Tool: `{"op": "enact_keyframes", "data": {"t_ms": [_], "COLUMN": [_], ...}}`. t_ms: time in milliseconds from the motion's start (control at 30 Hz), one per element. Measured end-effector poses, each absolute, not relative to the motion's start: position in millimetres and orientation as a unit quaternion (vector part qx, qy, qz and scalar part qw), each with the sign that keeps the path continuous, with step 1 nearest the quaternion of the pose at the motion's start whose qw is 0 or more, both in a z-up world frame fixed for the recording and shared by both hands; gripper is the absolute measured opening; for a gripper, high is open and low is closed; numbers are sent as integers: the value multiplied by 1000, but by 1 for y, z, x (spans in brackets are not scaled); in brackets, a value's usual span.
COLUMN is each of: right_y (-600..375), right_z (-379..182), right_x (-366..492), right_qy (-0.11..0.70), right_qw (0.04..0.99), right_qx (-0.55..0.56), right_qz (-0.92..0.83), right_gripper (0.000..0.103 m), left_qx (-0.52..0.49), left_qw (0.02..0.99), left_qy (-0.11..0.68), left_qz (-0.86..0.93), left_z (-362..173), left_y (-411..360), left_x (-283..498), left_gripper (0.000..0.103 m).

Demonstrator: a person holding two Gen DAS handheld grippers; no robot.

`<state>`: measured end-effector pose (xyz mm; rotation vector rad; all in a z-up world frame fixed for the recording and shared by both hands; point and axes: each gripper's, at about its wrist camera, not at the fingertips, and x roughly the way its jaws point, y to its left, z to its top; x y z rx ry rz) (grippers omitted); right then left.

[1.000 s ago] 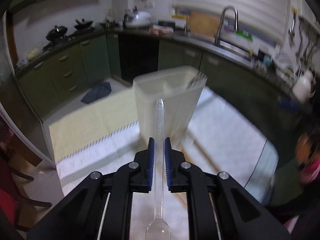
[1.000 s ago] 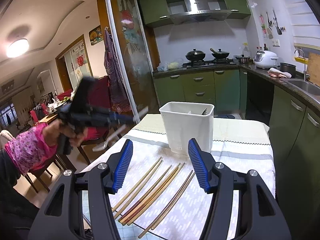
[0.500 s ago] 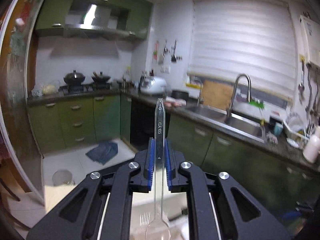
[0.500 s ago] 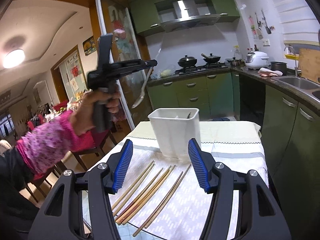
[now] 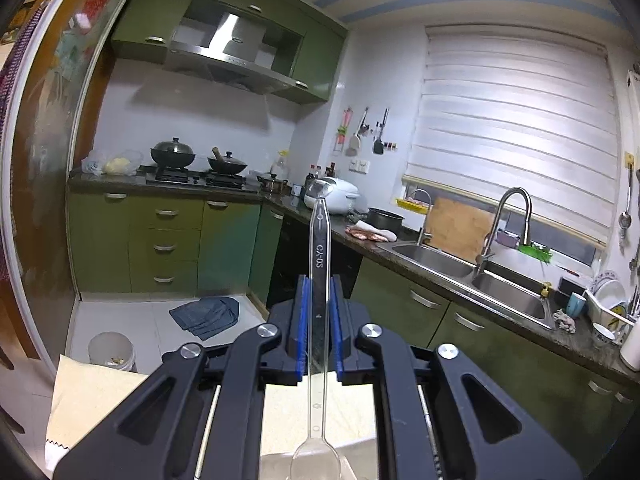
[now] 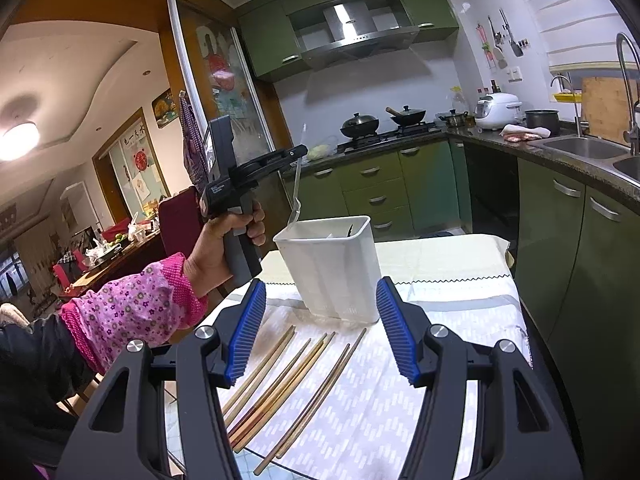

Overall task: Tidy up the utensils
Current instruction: 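Raise the spoon over the holder, lower it in, open the left gripper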

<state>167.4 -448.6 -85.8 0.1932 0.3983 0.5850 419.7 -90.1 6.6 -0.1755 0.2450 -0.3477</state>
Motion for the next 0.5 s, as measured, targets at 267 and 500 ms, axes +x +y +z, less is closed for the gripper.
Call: {"op": "enact_keyframes", "data": {"t_ms": [267, 500], "right_y": [-445, -446], "right_z": [-83, -81], "right_x": [165, 167], "right_qy": [195, 192], "right_qw": [933, 932], "right_qx": [101, 107], "right_qz": [286, 289], "right_gripper": [57, 57], "left_qx": [-84, -67], "left_qw": [976, 978], "left_qy": [122, 127], "left_qz": [-163, -148], "left_z": [-18, -29], "left_y": [-98, -104], "left_x": [411, 396], "left_gripper": [10, 10]}}
